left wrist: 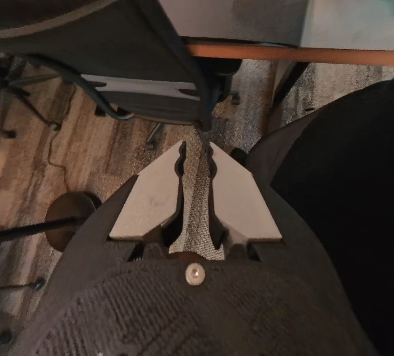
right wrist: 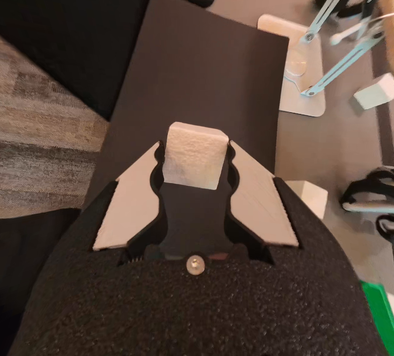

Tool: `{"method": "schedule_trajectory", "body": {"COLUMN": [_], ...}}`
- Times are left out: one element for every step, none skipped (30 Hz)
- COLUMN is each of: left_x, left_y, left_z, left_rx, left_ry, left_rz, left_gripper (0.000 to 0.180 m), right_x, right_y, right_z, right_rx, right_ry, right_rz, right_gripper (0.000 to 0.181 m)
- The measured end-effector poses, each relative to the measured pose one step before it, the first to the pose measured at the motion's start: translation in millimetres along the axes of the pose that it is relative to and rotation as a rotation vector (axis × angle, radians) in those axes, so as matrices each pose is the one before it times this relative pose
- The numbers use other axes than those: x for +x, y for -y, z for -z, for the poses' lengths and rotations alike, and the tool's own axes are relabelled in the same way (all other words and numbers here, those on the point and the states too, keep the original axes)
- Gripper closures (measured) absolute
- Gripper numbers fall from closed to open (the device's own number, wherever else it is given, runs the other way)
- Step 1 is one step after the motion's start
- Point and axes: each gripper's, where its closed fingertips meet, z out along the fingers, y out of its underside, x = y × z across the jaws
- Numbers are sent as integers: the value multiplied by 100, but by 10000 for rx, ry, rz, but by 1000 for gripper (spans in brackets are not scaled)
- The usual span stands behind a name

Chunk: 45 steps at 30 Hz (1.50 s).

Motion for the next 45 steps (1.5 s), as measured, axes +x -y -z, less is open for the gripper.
{"method": "schedule_trajectory", "body": {"left_x": [-1147, -978, -904, -915, -928, -851, -659, -482, -443, -426, 115, 682, 312, 1086, 1202, 454, 107, -182, -647, -906, -1214, -998, -768, -997, -1369, -1544, -1600, -1585, -1317, -971, -815, -816, -512, -245, -259, -336, -237, -152, -199, -299, -368, -423, -476, -371, -140], "left_y": [811, 1176, 1267, 1200, 1189, 1231, 1346, 1475, 1574, 1521, 420, -137, -554, -266, 298, 552, 505, 305, 223, 403, 653, 694, 673, 593, 408, 192, -78, -287, -398, -479, -524, -571, -522, -373, -224, -127, -112, -80, -35, -32, -76, -103, -139, -120, 13], "left_z": [-55, -176, -379, -599, -734, -760, -711, -613, -536, -501, -461, -594, -484, 51, 558, 882, 1041, 1149, 1213, 1298, 1348, 1387, 1416, 1436, 1337, 1132, 903, 646, 366, 163, -4, -130, -205, -214, -192, -187, -213, -219, -254, -270, -278, -299, -282, -239, -208], "left_rx": [-103, 80, 119, 74, 58, 65, 93, 155, 254, 269, -362, -618, -720, -444, 21, 306, 401, 304, 180, 224, 312, 317, 345, 360, 363, 326, 226, 105, 23, -37, -78, -136, -143, -105, -30, 2, -14, -41, -46, -66, -131, -200, -241, -234, -151], "left_ry": [-37, -74, -59, -16, 15, -6, -110, -207, -234, -274, -729, -1233, -1069, -1510, -1427, -820, -576, -474, -289, -213, -70, -241, -370, -163, 94, 189, 214, 223, 100, -49, -35, 56, -32, -125, -38, 55, 30, -5, 55, 154, 229, 305, 391, 366, 253], "left_rz": [173, 83, -46, -152, -183, -146, -119, -121, -150, -185, -356, -405, -371, -269, -163, -103, -243, -323, -321, -319, -364, -489, -565, -546, -465, -323, -169, -14, 84, 138, 148, 153, 149, 152, 172, 187, 197, 195, 188, 168, 140, 113, 117, 157, 229], "left_gripper": [163, 163, 163, 164, 164, 164, 163, 163, 163, 163, 180, 180, 180, 180, 179, 177, 173, 171, 172, 169, 153, 150, 151, 149, 145, 140, 135, 131, 126, 126, 128, 129, 129, 129, 130, 132, 132, 133, 133, 134, 134, 135, 135, 135, 135], "right_x": [641, 537, 511, 552, 569, 537, 368, 105, 16, 90, 79, 65, 216, 381, 310, 245, 300, 368, 405, 466, 625, 688, 577, 439, 225, -38, -220, -289, -175, 60, 267, 366, 366, 530, 794, 831, 671, 489, 444, 506, 473, 416, 318, 36, -193], "right_y": [141, 65, -72, -173, -251, -364, -427, -361, -133, 11, 2, -26, -13, -24, -85, -130, -70, -24, -32, 26, 188, 382, 560, 690, 841, 1054, 1254, 1316, 1276, 1266, 1373, 1467, 1520, 1470, 1339, 1230, 1123, 967, 770, 594, 515, 381, 287, 184, 17], "right_z": [-1556, -1415, -1274, -1137, -979, -779, -577, -364, -138, 29, 138, 225, 332, 399, 410, 397, 356, 316, 252, 245, 330, 470, 593, 689, 771, 795, 764, 636, 507, 423, 376, 237, 33, -224, -476, -751, -990, -1191, -1345, -1414, -1389, -1331, -1251, -1156, -1088], "right_rx": [-259, -200, -218, -189, -164, -185, -196, -135, 28, 166, 155, 111, 124, 119, 69, 24, 58, 74, 21, -5, 19, 56, 94, 121, 169, 266, 349, 323, 225, 162, 182, 208, 221, 182, 109, 69, 51, 15, -49, -93, -66, -65, -52, -45, -102], "right_ry": [222, 221, 190, 98, 18, -33, 2, 116, 138, 80, 86, 83, -33, -159, -130, -116, -163, -219, -236, -284, -417, -515, -500, -480, -428, -328, -248, -209, -250, -352, -409, -361, -249, -244, -322, -284, -149, -11, 22, -21, 7, 42, 124, 313, 471], "right_rz": [-116, -71, -8, 32, 4, -70, -141, -203, -288, -334, -305, -270, -268, -289, -321, -352, -329, -292, -267, -250, -250, -297, -399, -562, -705, -750, -699, -554, -352, -164, -67, -49, -38, 9, 64, 86, 67, 48, 71, 95, 112, 117, 101, 99, 101], "right_gripper": [123, 123, 123, 123, 123, 123, 122, 121, 112, 108, 105, 102, 99, 99, 99, 99, 99, 99, 99, 100, 100, 100, 100, 99, 98, 98, 98, 98, 97, 95, 93, 93, 92, 92, 92, 92, 92, 92, 92, 92, 91, 91, 91, 93, 103]}}
